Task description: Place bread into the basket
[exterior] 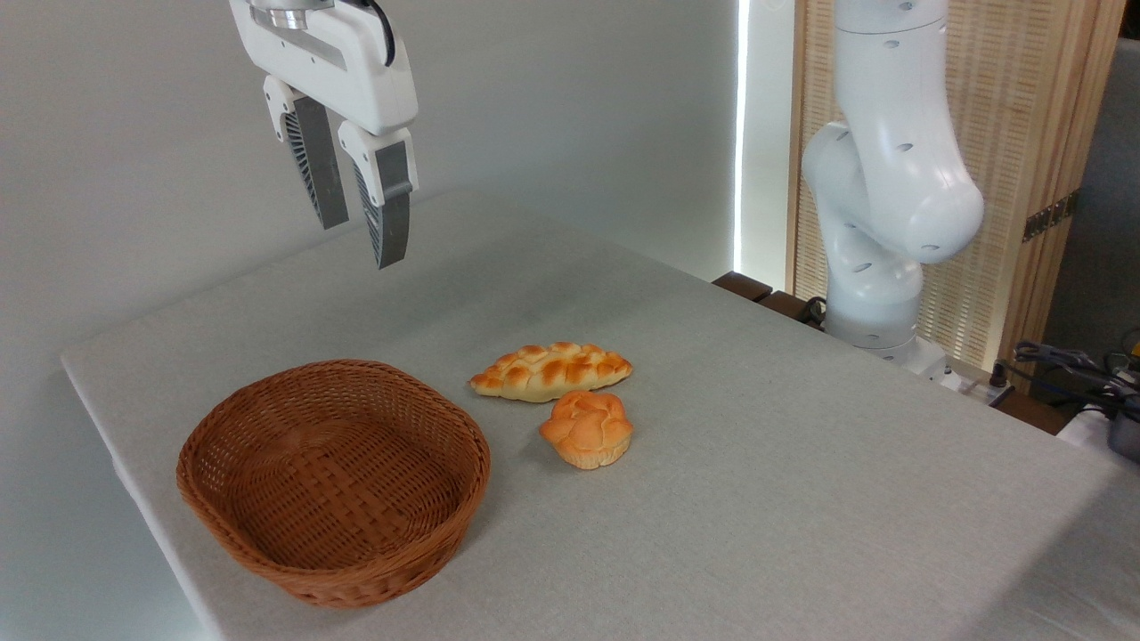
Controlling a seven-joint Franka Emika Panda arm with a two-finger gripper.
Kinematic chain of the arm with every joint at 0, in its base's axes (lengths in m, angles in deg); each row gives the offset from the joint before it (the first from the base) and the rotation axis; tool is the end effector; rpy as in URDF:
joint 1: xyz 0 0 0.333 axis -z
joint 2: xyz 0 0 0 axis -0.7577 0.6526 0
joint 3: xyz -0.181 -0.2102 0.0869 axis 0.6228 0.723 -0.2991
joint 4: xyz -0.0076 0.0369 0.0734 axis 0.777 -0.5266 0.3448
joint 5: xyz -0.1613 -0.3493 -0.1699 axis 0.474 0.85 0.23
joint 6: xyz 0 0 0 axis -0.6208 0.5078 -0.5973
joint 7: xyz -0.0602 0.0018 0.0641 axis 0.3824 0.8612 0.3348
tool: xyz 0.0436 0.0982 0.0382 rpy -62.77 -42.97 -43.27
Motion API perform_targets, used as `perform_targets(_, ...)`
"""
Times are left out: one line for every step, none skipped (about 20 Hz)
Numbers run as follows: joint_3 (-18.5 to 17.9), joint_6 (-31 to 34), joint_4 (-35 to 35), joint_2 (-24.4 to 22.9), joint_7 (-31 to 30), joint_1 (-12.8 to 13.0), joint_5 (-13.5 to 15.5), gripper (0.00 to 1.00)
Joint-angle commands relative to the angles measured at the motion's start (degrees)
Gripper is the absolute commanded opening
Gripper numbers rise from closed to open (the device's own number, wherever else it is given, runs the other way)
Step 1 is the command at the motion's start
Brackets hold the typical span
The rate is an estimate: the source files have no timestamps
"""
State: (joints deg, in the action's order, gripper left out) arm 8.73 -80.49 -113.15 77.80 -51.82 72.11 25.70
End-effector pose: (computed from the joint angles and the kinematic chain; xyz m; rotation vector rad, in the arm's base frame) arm 0.5920 -0.1326 0.6217 2.8192 -1.0853 0.1139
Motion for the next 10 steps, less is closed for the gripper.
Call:
perform_targets(0.9, -0.4, 0.0, 0.6, -0.3, 0.3, -3.0, 1.00)
perform_targets(0.9, -0.5, 0.0, 1.3, -0.3, 0.2, -3.3, 1.00)
perform_targets(0.9, -1.1, 0.0, 1.4, -0.3, 0.0, -3.4, 1.00)
perform_targets(0.6, -2.4, -0.6, 1.4, -0.3, -0.3, -3.5, 1.00)
perform_targets(0.3, -2.9, -1.4, 1.3, -0.2, -0.5, -3.5, 1.00)
perform_targets(0.1, -3.1, -2.8, 1.0, 0.7, -0.9, -3.6, 1.00)
perform_targets(-0.3, -3.1, -4.3, 0.6, 3.3, -1.4, -4.4, 1.00)
perform_targets(-0.6, -3.1, -6.4, -0.3, 6.5, -1.5, -5.3, 1.00)
perform_targets(-0.6, -3.2, -9.2, -1.4, 9.1, -1.7, -6.5, 1.00)
perform_targets(-0.6, -3.3, -11.9, -2.8, 11.3, -1.8, -7.6, 1.00)
